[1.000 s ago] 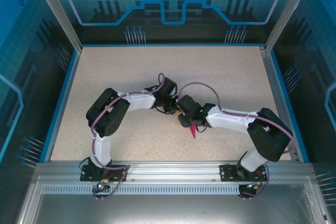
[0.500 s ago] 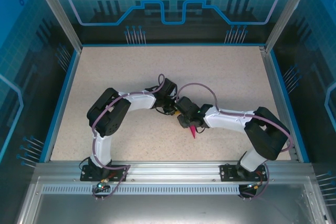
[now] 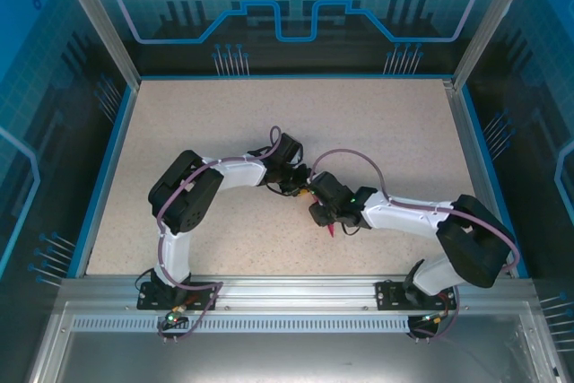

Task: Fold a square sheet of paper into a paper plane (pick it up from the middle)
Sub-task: Fold the wing for the fifth time at the center of the table.

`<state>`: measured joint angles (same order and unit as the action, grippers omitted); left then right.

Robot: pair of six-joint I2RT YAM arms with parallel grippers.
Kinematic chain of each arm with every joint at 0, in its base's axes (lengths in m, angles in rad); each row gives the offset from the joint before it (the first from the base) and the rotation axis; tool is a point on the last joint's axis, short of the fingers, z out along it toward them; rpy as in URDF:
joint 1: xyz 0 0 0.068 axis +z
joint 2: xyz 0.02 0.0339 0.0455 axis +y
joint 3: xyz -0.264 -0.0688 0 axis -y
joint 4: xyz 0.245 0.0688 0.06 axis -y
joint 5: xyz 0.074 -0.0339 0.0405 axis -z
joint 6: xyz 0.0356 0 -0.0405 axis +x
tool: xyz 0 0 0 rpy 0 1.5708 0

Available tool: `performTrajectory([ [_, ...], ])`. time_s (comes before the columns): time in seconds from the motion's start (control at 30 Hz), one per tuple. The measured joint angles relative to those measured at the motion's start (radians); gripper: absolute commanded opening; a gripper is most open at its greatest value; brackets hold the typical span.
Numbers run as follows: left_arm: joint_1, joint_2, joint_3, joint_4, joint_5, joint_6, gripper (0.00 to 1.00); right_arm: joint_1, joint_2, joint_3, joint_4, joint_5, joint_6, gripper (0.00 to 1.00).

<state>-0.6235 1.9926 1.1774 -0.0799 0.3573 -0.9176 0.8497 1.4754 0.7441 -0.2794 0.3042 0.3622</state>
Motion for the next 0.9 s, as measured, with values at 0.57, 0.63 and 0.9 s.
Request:
performTrajectory([
  [0.57, 0.001, 0.0, 0.0, 0.006, 0.007, 0.0, 0.31, 0.021, 0.072, 0.0, 0.011, 0.087, -0.004, 0.14],
  [0.63, 0.001, 0.0, 0.0, 0.006, 0.007, 0.0, 0.31, 0.021, 0.072, 0.0, 0.011, 0.085, -0.003, 0.11],
  [0.9, 0.013, -0.032, -0.011, 0.007, 0.006, -0.001, 0.36, -0.033, 0.04, -0.063, 0.101, -0.042, 0.0, 0.07],
])
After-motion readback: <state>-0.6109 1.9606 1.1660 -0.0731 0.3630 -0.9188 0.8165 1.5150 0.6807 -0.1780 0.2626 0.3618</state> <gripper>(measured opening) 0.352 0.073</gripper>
